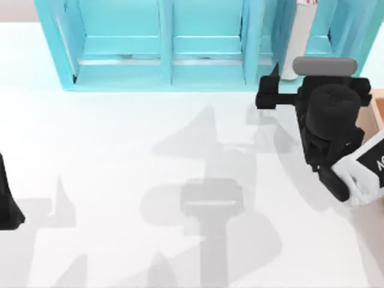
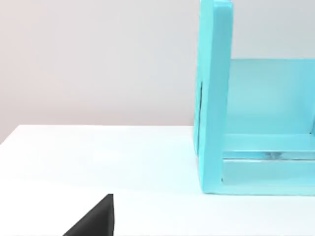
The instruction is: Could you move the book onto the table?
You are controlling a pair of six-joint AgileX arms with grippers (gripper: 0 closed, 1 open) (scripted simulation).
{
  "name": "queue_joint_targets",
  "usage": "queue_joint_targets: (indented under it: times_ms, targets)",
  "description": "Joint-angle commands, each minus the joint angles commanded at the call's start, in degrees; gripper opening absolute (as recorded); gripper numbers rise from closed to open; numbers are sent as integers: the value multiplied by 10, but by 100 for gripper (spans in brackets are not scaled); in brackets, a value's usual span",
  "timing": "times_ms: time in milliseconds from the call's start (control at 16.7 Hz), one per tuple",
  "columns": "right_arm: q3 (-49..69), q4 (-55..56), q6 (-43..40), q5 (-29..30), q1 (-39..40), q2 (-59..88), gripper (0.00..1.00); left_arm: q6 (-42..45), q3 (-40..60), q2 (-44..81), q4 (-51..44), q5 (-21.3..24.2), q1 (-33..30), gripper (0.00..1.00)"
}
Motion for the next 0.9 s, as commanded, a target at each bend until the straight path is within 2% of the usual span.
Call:
queue_joint_targets:
  times_ms: [420, 900]
  targets:
    - [20, -9, -1, -7, -8, 12, 100, 0, 0, 0, 0, 0, 0, 100]
    - [220, -94, -8, -51, -53, 120, 100, 0, 0, 0, 0, 0, 0, 100]
